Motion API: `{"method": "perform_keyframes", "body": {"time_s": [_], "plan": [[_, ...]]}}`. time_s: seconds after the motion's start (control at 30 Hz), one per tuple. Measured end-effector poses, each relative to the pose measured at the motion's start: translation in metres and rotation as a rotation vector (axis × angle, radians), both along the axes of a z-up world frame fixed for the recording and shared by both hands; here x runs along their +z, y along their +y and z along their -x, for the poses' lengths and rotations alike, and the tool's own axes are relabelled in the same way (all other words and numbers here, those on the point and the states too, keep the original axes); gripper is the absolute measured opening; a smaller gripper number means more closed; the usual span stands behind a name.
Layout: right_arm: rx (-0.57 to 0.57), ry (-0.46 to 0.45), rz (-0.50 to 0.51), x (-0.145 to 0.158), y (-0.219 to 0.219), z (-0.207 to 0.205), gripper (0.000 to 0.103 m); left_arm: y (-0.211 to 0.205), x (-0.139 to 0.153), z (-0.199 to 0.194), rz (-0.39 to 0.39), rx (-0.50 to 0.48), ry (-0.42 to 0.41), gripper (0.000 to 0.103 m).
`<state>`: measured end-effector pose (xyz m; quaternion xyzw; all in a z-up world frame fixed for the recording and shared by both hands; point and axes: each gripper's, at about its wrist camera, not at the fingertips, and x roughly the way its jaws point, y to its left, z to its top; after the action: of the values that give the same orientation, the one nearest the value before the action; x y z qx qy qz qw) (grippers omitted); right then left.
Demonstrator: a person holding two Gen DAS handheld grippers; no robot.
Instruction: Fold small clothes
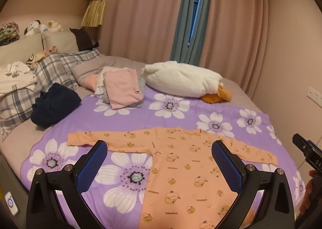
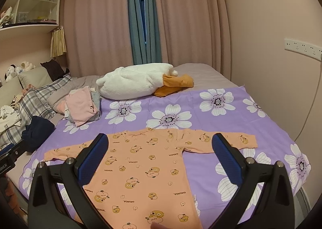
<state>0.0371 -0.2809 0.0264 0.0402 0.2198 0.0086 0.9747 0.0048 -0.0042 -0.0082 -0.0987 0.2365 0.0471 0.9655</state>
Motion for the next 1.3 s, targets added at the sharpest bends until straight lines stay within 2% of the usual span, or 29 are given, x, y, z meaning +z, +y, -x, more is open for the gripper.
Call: {"method": "perform_keyframes", "body": {"time_s": [1.3], "plan": [[0.003, 0.019, 0.025, -0.0034, 0.0033, -0.0047, 0.103, -0.0027, -0.0015, -0.0029, -0.025, -0.001, 0.024, 0.102]]}}
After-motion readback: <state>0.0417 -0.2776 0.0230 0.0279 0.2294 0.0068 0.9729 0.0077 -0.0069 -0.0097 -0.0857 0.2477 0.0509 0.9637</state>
